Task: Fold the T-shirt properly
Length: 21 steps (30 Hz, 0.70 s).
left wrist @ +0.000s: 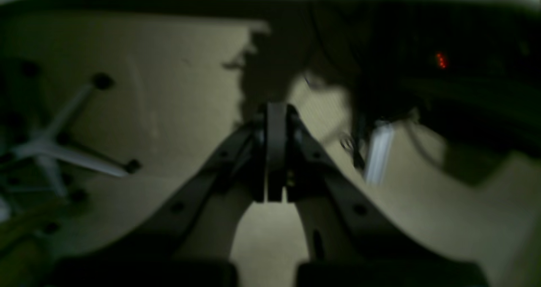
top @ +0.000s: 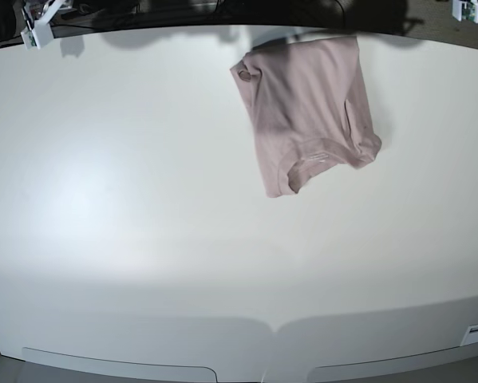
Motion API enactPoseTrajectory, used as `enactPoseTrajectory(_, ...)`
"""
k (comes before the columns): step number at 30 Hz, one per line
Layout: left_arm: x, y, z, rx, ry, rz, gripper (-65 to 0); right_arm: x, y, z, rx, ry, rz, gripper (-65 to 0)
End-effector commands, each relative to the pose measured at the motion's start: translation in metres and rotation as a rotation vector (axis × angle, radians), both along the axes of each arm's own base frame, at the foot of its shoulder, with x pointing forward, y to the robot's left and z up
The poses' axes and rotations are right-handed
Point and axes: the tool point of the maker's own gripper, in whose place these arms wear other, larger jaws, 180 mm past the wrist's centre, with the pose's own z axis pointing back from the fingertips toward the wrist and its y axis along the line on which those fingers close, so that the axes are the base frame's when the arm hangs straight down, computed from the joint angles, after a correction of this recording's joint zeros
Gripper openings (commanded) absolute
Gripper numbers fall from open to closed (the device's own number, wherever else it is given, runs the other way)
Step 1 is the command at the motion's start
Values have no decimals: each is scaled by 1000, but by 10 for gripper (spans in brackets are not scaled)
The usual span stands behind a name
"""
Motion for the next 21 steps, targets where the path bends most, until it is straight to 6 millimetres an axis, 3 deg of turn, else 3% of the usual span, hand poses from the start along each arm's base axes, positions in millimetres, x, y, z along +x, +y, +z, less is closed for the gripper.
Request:
enactPoseTrajectory(1, -11, 0, -4, -11, 18, 0, -650, -10, -3, -1, -17, 26, 1, -650)
enactPoseTrajectory(5, -57, -6, -38, -71, 89, 15, -650, -50, -7, -26, -33, 163, -56, -650)
enactPoseTrajectory(9, -101, 9, -76, -57, 186, 28, -650, -90, -8, -60, -36, 268, -137, -650)
enactPoseTrajectory(12, -122, 16, -104, -81, 253, 55, -650, -120, -10, -88, -67, 319, -154, -650)
enactPoseTrajectory(17, -130, 17, -141, -131, 272, 126, -650, -162, -4, -127, -60, 404, -107, -650)
enactPoseTrajectory(21, -116, 16, -162, -146, 236, 129, -650, -168, -2, -157, -44, 429, -69, -650)
